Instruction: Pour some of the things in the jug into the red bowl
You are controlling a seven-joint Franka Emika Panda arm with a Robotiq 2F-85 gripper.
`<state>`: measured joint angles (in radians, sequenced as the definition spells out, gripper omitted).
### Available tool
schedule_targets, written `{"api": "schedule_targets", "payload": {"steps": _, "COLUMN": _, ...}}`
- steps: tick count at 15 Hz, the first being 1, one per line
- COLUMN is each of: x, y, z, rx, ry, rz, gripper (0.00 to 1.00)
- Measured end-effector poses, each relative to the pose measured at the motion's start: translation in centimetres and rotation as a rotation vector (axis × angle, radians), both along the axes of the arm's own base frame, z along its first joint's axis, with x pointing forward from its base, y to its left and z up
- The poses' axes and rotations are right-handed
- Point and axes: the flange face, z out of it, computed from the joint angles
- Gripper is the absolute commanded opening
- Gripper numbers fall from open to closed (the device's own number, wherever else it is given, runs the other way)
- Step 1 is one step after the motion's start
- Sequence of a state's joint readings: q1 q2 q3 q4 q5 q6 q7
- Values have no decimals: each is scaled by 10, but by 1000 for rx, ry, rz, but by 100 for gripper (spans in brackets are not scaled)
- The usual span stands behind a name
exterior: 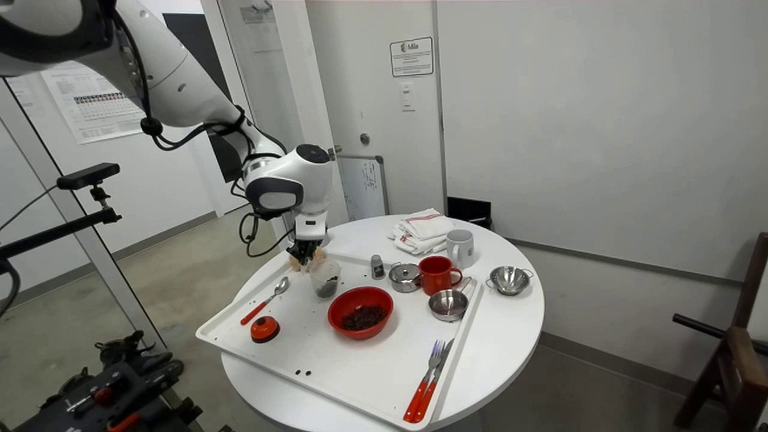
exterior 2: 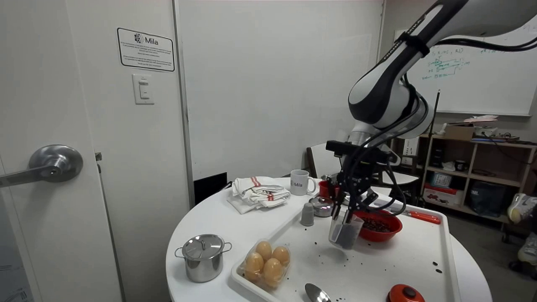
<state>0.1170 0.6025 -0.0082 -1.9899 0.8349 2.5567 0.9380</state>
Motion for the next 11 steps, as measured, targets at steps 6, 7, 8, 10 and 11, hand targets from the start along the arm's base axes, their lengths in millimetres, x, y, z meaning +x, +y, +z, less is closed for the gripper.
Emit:
{"api": "schedule_targets", "payload": {"steps": 6, "x": 1, "y": -8, "z": -16, "rx": -55, "ry": -34, "rz": -31, "gripper": 79}}
{"api": "schedule_targets", "payload": {"steps": 7, "x": 1, "y": -8, "z": -16, "rx": -55, "ry": -33, "rz": -32, "gripper": 85}}
{"api": "schedule_targets", "payload": {"steps": 8, "x": 1, "y": -8, "z": -16, "rx": -54, "ry": -33, "rz": -33, "gripper": 92}}
{"api": "schedule_targets", "payload": {"steps": 10, "x": 0, "y": -7, "z": -16, "rx": -48, "ry": -25, "rz": -31, "gripper": 81}}
{"api": "schedule_targets", "payload": {"steps": 11, "x": -1, "y": -6, "z": -16, "rx": -38, "ry": -16, "rz": -27, "gripper": 88}}
